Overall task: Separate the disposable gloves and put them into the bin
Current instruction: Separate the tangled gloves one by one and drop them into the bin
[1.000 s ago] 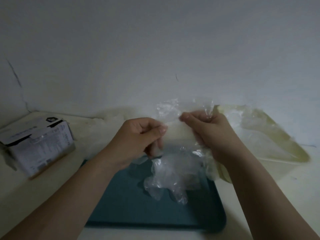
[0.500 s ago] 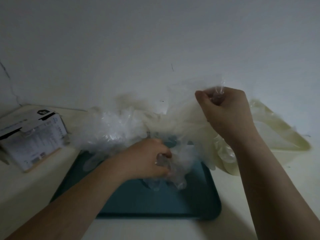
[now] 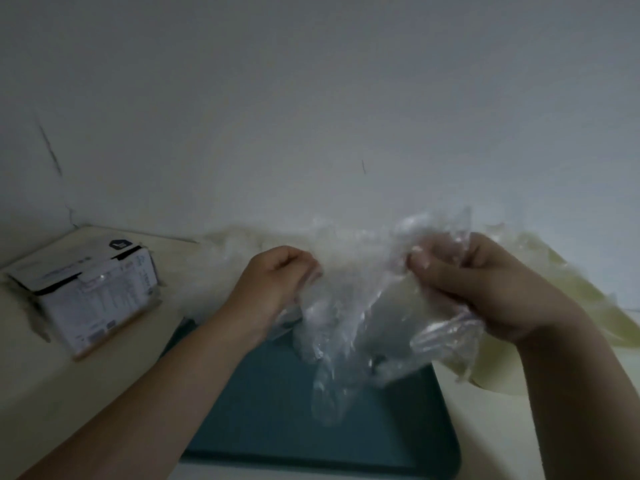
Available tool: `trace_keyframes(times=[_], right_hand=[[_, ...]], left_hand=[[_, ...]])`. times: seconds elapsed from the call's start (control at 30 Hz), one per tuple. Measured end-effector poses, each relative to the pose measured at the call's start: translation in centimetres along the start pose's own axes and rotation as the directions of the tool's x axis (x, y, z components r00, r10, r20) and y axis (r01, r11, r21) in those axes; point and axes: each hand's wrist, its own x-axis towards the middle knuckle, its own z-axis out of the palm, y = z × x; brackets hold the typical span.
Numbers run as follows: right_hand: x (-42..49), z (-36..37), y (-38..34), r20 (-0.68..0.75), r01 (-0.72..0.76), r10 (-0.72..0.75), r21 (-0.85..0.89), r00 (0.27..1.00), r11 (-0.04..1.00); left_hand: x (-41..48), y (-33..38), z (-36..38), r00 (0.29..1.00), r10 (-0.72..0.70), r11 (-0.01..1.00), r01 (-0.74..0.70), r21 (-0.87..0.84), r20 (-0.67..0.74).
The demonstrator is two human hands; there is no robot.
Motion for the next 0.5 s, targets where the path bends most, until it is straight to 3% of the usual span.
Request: trace_keyframes(times=[0.1, 0.23, 0.5], right_hand=[[0.7, 1.0, 1.3, 0.011, 0.007, -0.003, -0.337, 1.0, 0.942], [1.9, 2.5, 2.5, -0.083, -0.016, -0.032, -0.522, 0.996, 0.853], [1.5, 2.6, 1.9, -0.064, 0.056, -0.084, -0.356, 0.994, 0.933]], left_hand=[[-0.2, 1.2, -0.4, 0.995, -0.06, 0.97, 0.077, -0.232, 0.078], [-0.7, 1.9, -0.5, 0.988, -0.037, 0.925, 0.09, -0.369, 0.15], [-1.1, 1.2, -0.6, 0.94, -0.018, 0.901, 0.163, -0.402, 0.34]])
